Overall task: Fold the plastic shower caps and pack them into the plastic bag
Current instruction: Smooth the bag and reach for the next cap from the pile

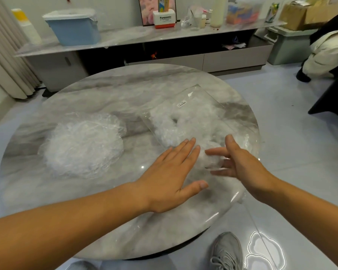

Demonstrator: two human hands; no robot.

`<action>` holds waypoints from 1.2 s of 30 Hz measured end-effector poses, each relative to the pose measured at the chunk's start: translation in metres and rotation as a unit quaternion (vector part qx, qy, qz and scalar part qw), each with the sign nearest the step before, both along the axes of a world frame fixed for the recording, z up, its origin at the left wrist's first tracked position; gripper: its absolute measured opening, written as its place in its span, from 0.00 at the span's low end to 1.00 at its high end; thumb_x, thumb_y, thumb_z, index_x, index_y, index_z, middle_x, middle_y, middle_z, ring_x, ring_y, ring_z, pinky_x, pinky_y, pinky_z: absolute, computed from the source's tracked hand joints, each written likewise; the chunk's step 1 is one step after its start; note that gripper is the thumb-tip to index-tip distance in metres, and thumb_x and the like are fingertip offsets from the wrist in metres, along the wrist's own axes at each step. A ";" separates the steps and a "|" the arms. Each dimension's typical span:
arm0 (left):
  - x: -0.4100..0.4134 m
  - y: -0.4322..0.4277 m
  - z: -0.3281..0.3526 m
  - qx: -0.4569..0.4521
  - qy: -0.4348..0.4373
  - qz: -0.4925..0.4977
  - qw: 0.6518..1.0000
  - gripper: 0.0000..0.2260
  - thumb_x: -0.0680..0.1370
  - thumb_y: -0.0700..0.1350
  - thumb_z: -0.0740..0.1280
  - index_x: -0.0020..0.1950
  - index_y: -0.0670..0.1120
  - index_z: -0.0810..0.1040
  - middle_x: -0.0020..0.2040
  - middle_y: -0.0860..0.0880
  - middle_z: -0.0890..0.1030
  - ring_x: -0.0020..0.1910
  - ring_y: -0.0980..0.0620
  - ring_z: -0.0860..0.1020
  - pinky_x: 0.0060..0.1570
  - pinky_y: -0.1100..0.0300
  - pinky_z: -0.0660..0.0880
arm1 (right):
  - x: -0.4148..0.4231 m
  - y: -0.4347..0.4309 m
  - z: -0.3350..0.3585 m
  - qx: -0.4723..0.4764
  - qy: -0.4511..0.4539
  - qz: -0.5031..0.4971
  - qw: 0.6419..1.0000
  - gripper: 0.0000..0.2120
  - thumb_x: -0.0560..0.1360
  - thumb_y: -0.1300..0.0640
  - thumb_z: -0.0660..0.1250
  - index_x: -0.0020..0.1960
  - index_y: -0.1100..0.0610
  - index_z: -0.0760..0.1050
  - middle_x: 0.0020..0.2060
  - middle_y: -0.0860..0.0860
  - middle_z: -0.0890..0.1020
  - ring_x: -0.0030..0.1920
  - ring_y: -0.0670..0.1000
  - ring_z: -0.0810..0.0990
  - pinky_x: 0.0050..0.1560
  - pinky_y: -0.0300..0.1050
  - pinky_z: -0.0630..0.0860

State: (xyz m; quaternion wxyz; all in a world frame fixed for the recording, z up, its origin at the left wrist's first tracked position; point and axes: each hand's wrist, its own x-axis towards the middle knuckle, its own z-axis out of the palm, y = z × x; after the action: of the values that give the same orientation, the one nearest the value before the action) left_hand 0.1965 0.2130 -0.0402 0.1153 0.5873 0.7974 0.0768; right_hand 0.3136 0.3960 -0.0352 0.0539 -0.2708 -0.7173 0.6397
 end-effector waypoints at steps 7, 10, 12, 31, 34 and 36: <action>-0.001 -0.002 0.003 0.026 -0.006 -0.011 1.000 0.40 0.78 0.71 0.41 0.82 0.49 0.38 0.82 0.53 0.34 0.78 0.59 0.32 0.80 0.52 0.43 | -0.023 -0.004 -0.005 -0.249 0.087 0.013 0.965 0.44 0.76 0.26 0.45 0.71 0.57 0.75 0.66 0.51 0.81 0.68 0.51 0.77 0.68 0.56 0.71; 0.000 -0.002 0.006 0.025 -0.012 -0.014 1.000 0.39 0.79 0.69 0.45 0.82 0.49 0.37 0.82 0.52 0.35 0.78 0.60 0.32 0.80 0.54 0.41 | -0.037 -0.003 -0.002 -0.278 0.099 -0.023 0.955 0.45 0.74 0.23 0.47 0.68 0.57 0.78 0.64 0.56 0.81 0.69 0.54 0.77 0.71 0.54 0.67; -0.001 -0.002 0.007 0.028 -0.017 -0.015 0.999 0.39 0.80 0.68 0.46 0.82 0.49 0.38 0.82 0.52 0.35 0.78 0.60 0.32 0.79 0.56 0.40 | -0.048 -0.005 0.002 -0.302 0.099 -0.057 0.946 0.46 0.71 0.21 0.53 0.66 0.58 0.79 0.68 0.62 0.77 0.69 0.58 0.76 0.73 0.55 0.67; -0.006 -0.014 0.007 0.005 -0.026 -0.020 0.999 0.38 0.80 0.68 0.47 0.83 0.50 0.39 0.82 0.53 0.36 0.78 0.60 0.33 0.80 0.56 0.40 | -0.034 -0.019 0.017 -0.370 0.078 -0.179 0.908 0.30 0.77 0.35 0.66 0.69 0.56 0.74 0.66 0.60 0.75 0.60 0.68 0.81 0.60 0.65 0.79; -0.005 -0.014 0.009 0.014 -0.028 -0.019 0.999 0.38 0.80 0.68 0.48 0.83 0.49 0.40 0.82 0.53 0.37 0.79 0.60 0.33 0.79 0.57 0.40 | -0.029 -0.020 0.016 -0.355 0.067 -0.215 0.907 0.28 0.79 0.37 0.65 0.64 0.61 0.75 0.62 0.62 0.78 0.55 0.66 0.84 0.57 0.64 0.80; -0.005 -0.014 0.010 0.013 -0.033 -0.022 0.999 0.38 0.80 0.68 0.48 0.82 0.50 0.39 0.82 0.54 0.36 0.78 0.61 0.33 0.79 0.58 0.39 | -0.031 -0.023 0.017 -0.398 0.080 -0.193 0.893 0.33 0.78 0.35 0.62 0.64 0.63 0.76 0.63 0.64 0.79 0.57 0.65 0.83 0.61 0.62 0.78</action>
State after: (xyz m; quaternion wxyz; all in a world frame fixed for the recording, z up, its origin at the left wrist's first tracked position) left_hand 0.1919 0.1990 -0.0303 0.1354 0.6035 0.7789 0.1036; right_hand 0.2828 0.3729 -0.0186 0.1215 -0.3509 -0.3299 0.8679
